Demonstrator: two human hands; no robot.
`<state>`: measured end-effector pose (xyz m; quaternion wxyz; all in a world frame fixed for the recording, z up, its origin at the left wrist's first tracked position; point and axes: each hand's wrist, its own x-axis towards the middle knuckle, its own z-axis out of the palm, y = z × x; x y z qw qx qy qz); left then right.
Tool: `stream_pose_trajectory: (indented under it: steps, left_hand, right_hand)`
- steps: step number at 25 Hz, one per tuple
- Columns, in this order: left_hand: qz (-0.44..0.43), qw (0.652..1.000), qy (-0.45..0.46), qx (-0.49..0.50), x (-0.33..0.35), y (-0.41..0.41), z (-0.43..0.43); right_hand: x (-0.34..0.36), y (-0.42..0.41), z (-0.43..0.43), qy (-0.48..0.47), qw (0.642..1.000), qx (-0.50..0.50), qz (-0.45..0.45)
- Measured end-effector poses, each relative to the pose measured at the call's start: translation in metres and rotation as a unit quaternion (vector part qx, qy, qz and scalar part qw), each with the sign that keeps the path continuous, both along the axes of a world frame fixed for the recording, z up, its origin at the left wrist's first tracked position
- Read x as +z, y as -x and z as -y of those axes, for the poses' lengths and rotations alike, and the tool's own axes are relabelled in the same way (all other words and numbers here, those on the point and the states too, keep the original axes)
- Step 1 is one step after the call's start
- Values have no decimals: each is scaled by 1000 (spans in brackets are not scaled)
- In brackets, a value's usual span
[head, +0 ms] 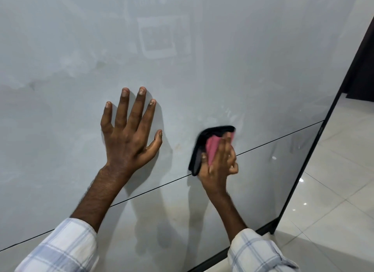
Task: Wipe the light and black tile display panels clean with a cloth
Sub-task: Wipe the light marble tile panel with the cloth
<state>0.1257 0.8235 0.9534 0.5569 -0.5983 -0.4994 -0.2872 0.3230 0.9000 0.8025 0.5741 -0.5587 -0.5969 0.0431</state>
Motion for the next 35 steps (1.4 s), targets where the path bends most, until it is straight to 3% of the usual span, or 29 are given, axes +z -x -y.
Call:
stream_pose_trajectory:
  steps: [2,4,6,9,11,13,15,16,20,22,27,28,30,32,33,35]
  left_hand:
    - [1,1000,-3,-1,0,-1,0]
    - [3,1000,-2,-6,1,-2,0]
    - [16,1000,-2,-13,2,-5,0]
    - [54,997,9,-46,6,-17,1]
    - [57,995,35,-75,13,-34,-2]
    - [54,995,39,-74,24,-52,-8]
    - [68,996,35,-56,33,-66,-17]
    - [76,995,36,-47,35,-71,-21]
    - [84,996,40,-3,25,-90,-40]
    - [87,995,36,24,20,-99,-48]
    - [109,989,20,98,10,-108,-61]
    - [119,987,20,107,6,-113,-64]
    - [136,983,33,120,0,-124,-68]
    - [151,980,48,122,-2,-130,-68]
    - [155,979,56,121,-3,-130,-66]
    - [148,979,66,123,-2,-128,-63]
  right_hand:
    - [-14,-5,-6,140,967,-31,-211]
    - [-13,-4,-5,226,921,-21,-315]
    - [1,2,0,209,939,-14,-274]
    - [26,4,7,39,992,24,-114]
    - [34,-17,-14,-45,996,32,-64]
    - [36,-47,-43,-6,974,7,-225]
    - [30,-65,-62,105,905,-28,-411]
    - [29,-61,-61,135,890,-41,-434]
    - [15,-53,-45,21,960,15,-278]
    - [7,-83,-63,-22,969,48,-242]
    - [9,-111,-86,53,930,5,-364]
    - [17,-98,-72,51,943,34,-326]
    - [19,-82,-44,-38,978,145,-146]
    - [13,-94,-50,-154,964,210,54]
    - [17,-109,-66,-199,955,207,81]
    - [33,-136,-95,-194,969,150,-30]
